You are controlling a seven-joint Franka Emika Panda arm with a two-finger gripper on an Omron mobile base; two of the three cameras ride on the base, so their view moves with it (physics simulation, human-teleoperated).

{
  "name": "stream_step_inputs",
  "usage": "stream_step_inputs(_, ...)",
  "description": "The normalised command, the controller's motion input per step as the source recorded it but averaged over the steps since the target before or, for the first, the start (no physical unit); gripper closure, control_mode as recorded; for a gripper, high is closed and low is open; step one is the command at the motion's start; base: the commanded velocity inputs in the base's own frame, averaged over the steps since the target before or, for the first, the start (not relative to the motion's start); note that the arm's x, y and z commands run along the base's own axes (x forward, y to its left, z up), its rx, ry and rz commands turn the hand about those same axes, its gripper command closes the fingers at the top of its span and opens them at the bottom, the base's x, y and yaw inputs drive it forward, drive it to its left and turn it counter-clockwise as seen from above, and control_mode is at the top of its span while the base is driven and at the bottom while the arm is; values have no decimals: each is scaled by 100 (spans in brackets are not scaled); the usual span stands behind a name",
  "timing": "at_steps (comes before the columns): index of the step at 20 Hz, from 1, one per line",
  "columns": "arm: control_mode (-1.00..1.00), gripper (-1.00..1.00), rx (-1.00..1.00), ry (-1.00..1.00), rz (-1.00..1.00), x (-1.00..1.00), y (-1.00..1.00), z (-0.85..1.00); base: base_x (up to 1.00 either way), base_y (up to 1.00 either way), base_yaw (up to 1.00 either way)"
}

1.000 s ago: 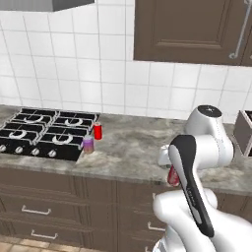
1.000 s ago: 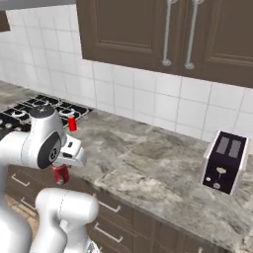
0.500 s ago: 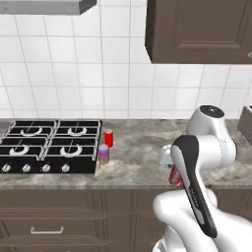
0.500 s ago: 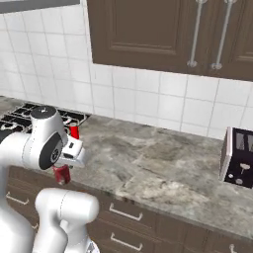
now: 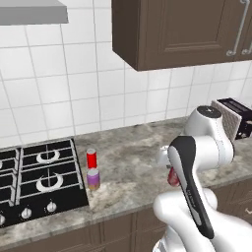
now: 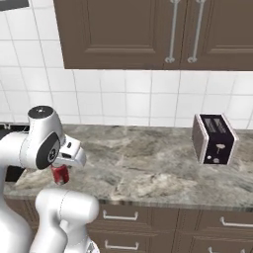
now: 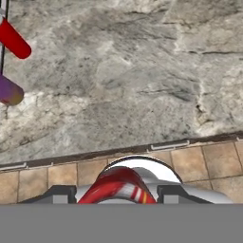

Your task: Four empty soda cans are scattered around the kitchen. Gather all the cans and cluster them next to the stove for recycling.

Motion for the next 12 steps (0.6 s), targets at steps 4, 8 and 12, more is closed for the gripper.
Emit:
stream_step_inputs(4, 100, 100, 0, 0, 0, 0, 0, 0, 42, 27, -10)
stream_step_inputs(8, 100, 100, 0, 0, 0, 0, 0, 0, 13, 0, 1)
stream_step_inputs(12, 100, 100, 0, 0, 0, 0, 0, 0, 0, 0, 0)
